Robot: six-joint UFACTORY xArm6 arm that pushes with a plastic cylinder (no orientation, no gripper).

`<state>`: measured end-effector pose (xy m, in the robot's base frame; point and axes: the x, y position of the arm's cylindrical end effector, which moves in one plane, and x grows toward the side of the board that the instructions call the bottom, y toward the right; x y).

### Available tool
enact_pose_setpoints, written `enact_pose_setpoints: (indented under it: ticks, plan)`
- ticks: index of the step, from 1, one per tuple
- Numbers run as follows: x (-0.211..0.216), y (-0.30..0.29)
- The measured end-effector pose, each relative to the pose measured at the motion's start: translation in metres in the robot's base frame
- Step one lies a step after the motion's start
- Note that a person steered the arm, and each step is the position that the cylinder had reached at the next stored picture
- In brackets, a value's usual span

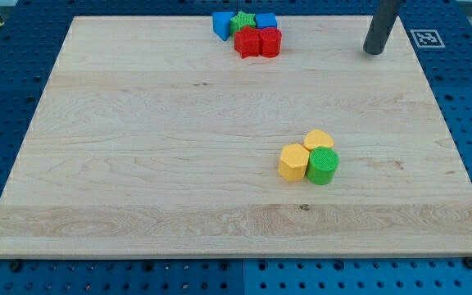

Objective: Place the blue triangle at the center of the board

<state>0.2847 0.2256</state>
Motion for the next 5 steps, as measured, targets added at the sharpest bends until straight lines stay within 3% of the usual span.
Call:
enact_pose_setpoints:
  ticks: [1,4,5]
  plan:
    - [0.000,-0.003]
    - [-0.047,-0.125]
    - [-0.055,-0.136]
